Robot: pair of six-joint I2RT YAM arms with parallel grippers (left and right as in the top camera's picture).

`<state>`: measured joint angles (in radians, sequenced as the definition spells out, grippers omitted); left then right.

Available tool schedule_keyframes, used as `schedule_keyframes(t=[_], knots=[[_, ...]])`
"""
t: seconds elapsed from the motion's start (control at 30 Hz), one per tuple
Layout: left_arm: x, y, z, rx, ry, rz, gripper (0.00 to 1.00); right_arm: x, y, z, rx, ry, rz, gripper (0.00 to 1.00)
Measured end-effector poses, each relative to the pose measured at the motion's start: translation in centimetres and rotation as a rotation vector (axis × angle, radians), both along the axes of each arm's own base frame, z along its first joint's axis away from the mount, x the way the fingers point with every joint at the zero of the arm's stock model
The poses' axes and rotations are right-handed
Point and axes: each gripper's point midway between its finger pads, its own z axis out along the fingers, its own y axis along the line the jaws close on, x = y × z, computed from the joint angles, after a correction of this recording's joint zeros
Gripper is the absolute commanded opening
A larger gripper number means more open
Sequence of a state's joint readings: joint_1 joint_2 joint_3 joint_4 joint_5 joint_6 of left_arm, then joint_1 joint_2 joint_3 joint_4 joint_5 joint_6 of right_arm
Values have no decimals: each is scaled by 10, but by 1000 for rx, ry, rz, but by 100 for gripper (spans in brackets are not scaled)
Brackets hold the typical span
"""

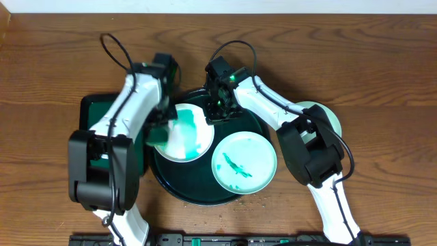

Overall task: Clean dirty plates on tray and stack at the side
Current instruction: 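Withdraw the sponge to the water tray with the left gripper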

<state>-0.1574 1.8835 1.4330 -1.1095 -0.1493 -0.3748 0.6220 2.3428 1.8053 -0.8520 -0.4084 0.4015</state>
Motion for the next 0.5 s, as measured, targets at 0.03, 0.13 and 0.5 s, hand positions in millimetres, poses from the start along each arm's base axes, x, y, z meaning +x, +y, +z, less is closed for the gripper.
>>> schedule_keyframes(t=[0.03, 0.13, 0.5], knots=[[5, 5, 11, 10, -12, 12, 7, 0, 0, 0, 0, 0, 0, 1], [19, 22, 44, 27, -56, 55, 7, 0, 0, 0, -1, 1, 0, 1], [27, 96, 86, 50, -129, 248, 7, -2, 1, 1, -6, -20, 39, 1]])
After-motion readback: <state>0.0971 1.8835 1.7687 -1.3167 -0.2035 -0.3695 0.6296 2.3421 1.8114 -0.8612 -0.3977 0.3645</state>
